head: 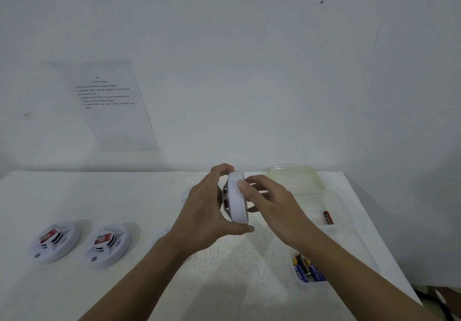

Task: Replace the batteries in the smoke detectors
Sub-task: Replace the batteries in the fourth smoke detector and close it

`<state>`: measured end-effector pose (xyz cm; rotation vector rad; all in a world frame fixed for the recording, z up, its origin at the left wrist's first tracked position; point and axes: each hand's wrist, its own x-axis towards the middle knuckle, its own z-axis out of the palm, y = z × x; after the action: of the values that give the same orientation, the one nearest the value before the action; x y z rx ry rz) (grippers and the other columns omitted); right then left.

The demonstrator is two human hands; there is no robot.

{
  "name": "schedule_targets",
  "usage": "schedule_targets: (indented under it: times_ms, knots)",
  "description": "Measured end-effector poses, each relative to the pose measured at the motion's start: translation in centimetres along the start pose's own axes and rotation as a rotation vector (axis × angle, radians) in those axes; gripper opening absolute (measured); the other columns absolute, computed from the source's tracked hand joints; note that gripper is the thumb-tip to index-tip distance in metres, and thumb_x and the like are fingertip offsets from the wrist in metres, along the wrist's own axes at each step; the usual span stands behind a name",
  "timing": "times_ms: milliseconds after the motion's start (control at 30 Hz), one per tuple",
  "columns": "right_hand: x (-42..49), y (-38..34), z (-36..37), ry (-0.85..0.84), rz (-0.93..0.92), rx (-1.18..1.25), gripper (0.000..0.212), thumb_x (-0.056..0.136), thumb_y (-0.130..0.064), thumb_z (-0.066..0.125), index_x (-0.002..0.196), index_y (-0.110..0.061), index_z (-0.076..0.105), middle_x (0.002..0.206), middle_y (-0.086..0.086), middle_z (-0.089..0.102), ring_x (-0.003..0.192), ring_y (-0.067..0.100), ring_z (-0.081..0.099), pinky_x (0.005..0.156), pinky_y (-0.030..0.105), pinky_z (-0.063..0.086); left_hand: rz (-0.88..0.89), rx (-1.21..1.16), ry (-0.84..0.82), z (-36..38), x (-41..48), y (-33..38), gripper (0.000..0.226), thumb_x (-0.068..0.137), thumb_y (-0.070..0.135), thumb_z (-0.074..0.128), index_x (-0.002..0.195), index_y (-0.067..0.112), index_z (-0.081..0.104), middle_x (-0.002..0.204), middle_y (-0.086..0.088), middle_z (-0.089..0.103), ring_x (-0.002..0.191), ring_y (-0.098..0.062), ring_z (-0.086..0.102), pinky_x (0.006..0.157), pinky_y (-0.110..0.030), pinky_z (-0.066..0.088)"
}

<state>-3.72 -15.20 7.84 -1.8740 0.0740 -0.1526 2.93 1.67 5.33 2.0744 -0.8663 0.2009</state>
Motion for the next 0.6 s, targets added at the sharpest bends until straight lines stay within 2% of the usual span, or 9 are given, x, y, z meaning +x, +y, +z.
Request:
schedule_targets:
  times_ms: [67, 133, 200, 267, 300, 367, 400, 500, 600]
  knots:
    - [0.0, -0.1, 0.0, -0.005, 0.082, 0.126, 0.059, 0.078, -0.07, 0.053, 0.117, -0.027, 0.065, 0.11, -0.005, 0.072, 0.096, 0.012, 0.072, 0.089, 0.035, 0.06, -0.004, 0.039, -0.057, -0.4, 0.3, 0.7, 0.097, 0.049, 0.057, 0.094, 0.127, 0.043, 0.039, 0.11, 0.03, 0.059, 0.095, 0.003, 0.061, 0.075, -0.01, 0.051]
    - [0.0, -0.1, 0.0, -0.009, 0.131, 0.237, 0.053, 0.081, -0.06, 0.058, 0.116, -0.022, 0.067, 0.108, 0.001, 0.074, 0.094, 0.018, 0.074, 0.09, 0.039, 0.06, 0.008, 0.059, -0.073, -0.3, 0.0, 1.0, 0.097, 0.05, 0.058, 0.094, 0.129, 0.044, 0.038, 0.118, 0.031, 0.055, 0.102, 0.008, 0.056, 0.081, -0.009, 0.048]
    - [-0.2, 0.1, 0.0, 0.0, 0.156, 0.332, 0.051, 0.081, -0.052, 0.062, 0.117, -0.017, 0.068, 0.109, 0.005, 0.074, 0.096, 0.024, 0.073, 0.092, 0.045, 0.059, -0.004, 0.039, -0.046, 0.3, -0.7, 0.9, 0.092, 0.05, 0.078, 0.081, 0.128, 0.064, 0.034, 0.121, 0.043, 0.049, 0.112, 0.015, 0.047, 0.091, -0.012, 0.04]
    - [-0.3, 0.3, 0.2, 0.004, 0.174, 0.419, 0.044, 0.085, -0.045, 0.065, 0.117, -0.015, 0.069, 0.109, 0.009, 0.074, 0.1, 0.028, 0.072, 0.092, 0.049, 0.058, -0.036, -0.031, 0.002, 0.4, -1.1, 1.3, 0.083, 0.046, 0.094, 0.065, 0.119, 0.084, 0.026, 0.118, 0.06, 0.039, 0.115, 0.025, 0.039, 0.097, -0.014, 0.033]
    - [-0.3, 0.4, 0.3, -0.004, 0.177, 0.44, 0.04, 0.088, -0.041, 0.067, 0.117, -0.014, 0.069, 0.109, 0.01, 0.074, 0.101, 0.03, 0.072, 0.093, 0.051, 0.058, -0.035, -0.017, 0.002, 0.5, -1.1, 1.5, 0.085, 0.046, 0.092, 0.068, 0.119, 0.085, 0.025, 0.12, 0.06, 0.038, 0.118, 0.024, 0.037, 0.101, -0.016, 0.033]
    - [-0.3, 0.5, 0.4, 0.0, 0.175, 0.455, 0.036, 0.091, -0.034, 0.068, 0.119, -0.012, 0.069, 0.111, 0.011, 0.074, 0.104, 0.03, 0.071, 0.094, 0.052, 0.057, 0.012, 0.114, -0.013, 0.3, -1.1, 2.1, 0.098, 0.049, 0.075, 0.084, 0.129, 0.076, 0.028, 0.129, 0.05, 0.036, 0.128, 0.015, 0.033, 0.11, -0.021, 0.032]
    - [-0.3, 0.5, 0.5, 0.009, 0.173, 0.479, 0.036, 0.091, -0.032, 0.067, 0.12, -0.012, 0.068, 0.112, 0.012, 0.074, 0.105, 0.03, 0.071, 0.095, 0.052, 0.056, 0.024, 0.13, -0.004, 0.1, -1.1, 2.2, 0.102, 0.05, 0.069, 0.088, 0.132, 0.074, 0.028, 0.131, 0.048, 0.035, 0.13, 0.013, 0.032, 0.11, -0.018, 0.03]
    - [-0.3, 0.2, 0.5, 0.003, 0.16, 0.539, 0.036, 0.095, -0.029, 0.064, 0.125, -0.009, 0.066, 0.118, 0.014, 0.072, 0.109, 0.032, 0.069, 0.096, 0.052, 0.055, -0.069, -0.114, -0.01, 0.1, -1.4, 2.1, 0.093, 0.055, 0.056, 0.093, 0.129, 0.072, 0.038, 0.128, 0.044, 0.047, 0.125, 0.008, 0.046, 0.099, -0.01, 0.043]
    - [-0.5, -0.1, 0.1, 0.01, 0.164, 0.628, 0.035, 0.096, -0.023, 0.063, 0.128, -0.009, 0.062, 0.122, 0.016, 0.069, 0.111, 0.035, 0.068, 0.097, 0.053, 0.055, -0.176, -0.308, 0.014, -0.6, -1.9, 2.4, 0.075, 0.065, 0.041, 0.091, 0.128, 0.052, 0.051, 0.123, 0.042, 0.055, 0.116, 0.009, 0.056, 0.082, -0.01, 0.052]
